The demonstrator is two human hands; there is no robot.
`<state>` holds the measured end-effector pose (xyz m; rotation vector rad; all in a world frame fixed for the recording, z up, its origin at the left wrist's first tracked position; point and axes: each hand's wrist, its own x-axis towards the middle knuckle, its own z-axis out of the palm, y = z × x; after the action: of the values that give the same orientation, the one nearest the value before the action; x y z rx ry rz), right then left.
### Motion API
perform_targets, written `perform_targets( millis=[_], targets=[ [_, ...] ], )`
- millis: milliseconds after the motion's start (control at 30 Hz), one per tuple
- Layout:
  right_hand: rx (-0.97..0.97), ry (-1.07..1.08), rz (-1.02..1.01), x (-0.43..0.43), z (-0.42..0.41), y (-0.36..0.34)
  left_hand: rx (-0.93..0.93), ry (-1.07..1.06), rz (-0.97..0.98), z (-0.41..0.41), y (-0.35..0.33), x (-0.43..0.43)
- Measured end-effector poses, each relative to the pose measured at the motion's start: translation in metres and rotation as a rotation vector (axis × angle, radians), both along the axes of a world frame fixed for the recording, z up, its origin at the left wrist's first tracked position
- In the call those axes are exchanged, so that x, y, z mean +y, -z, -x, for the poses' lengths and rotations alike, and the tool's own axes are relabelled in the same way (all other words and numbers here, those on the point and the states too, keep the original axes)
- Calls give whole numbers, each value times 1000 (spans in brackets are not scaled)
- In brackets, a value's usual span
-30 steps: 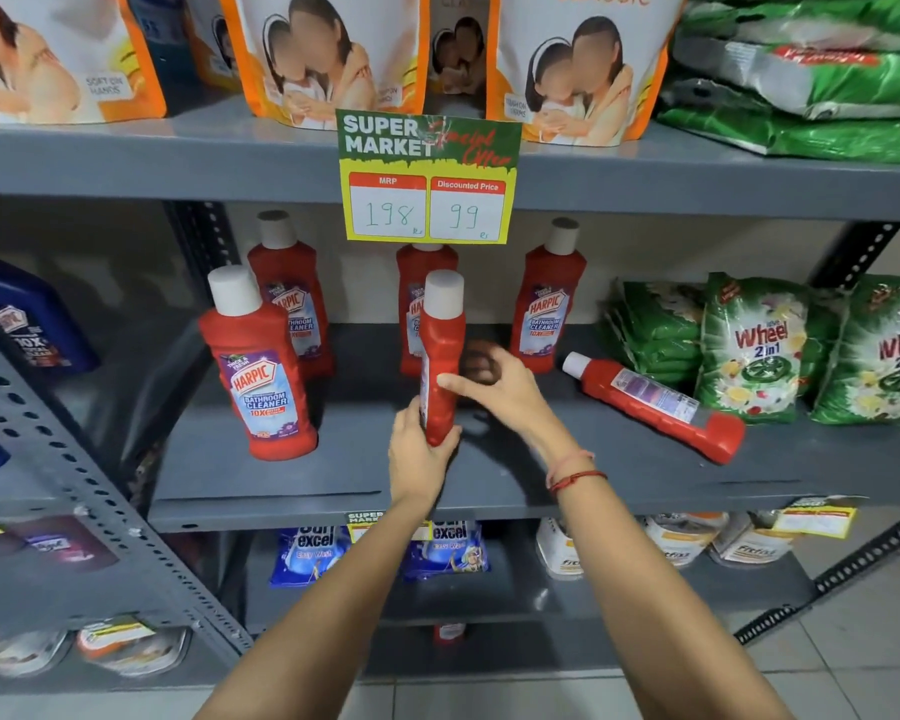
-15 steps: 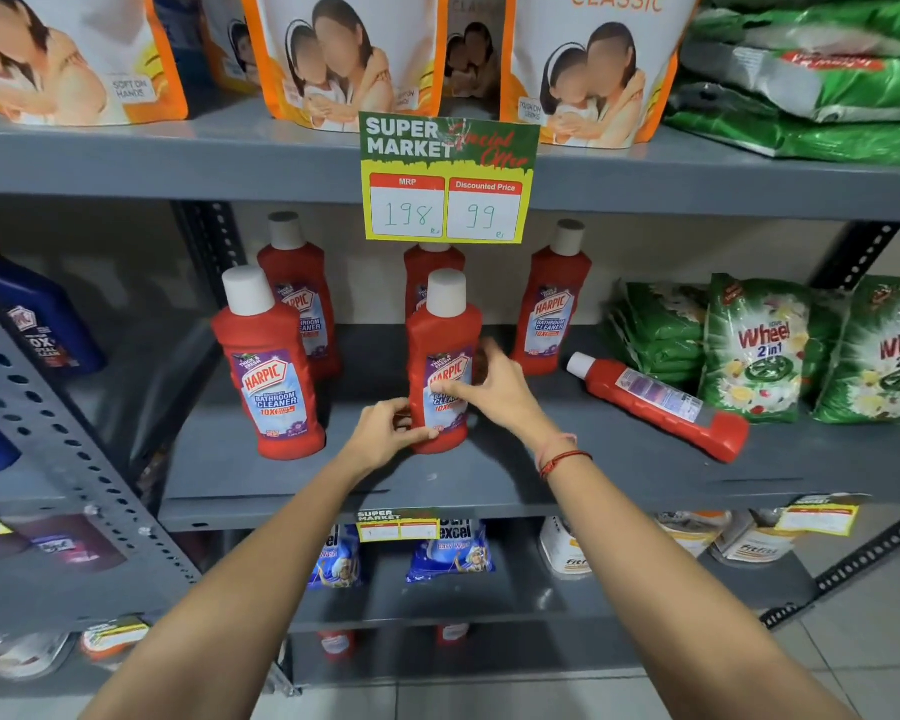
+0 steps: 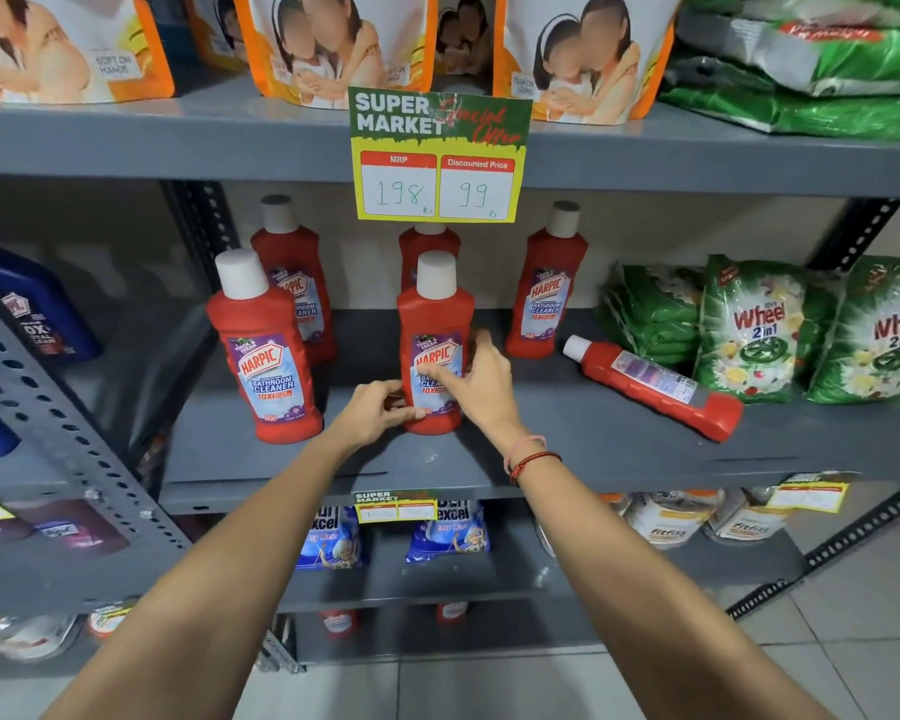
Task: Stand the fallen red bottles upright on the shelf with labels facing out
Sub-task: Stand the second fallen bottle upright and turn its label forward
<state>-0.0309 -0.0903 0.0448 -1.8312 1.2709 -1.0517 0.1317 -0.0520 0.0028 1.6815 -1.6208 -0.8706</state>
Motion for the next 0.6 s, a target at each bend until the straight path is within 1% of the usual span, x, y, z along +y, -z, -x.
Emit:
perform_targets(
  millis=[100, 133, 200, 267, 300, 367, 433, 533, 600],
  targets=[
    [-8, -64, -45, -3, 9, -3, -86, -52, 8, 7, 0, 7],
    [-16, -79, -53, -4, 17, -3, -142, -104, 15, 9, 2, 11],
    [3, -67, -38, -8, 37, -4, -229, -280, 38, 11, 5, 24],
    [18, -26, -9, -16, 66, -3, -249, -434, 94, 19, 3, 37],
    [22, 2, 2, -21, 82, -2, -251, -440, 106, 25, -1, 41],
    [42, 67, 1, -34, 116, 1, -218, -325, 84, 48, -9, 41],
    [103, 128, -16, -47, 143, 3, -157, -191, 82, 75, -20, 32],
    [285, 191, -21, -68, 185, 6, -67, -114, 123, 123, -32, 3],
    [443, 207, -53, -79, 209, 9, -33, -95, 107, 154, -33, -21]
  ],
)
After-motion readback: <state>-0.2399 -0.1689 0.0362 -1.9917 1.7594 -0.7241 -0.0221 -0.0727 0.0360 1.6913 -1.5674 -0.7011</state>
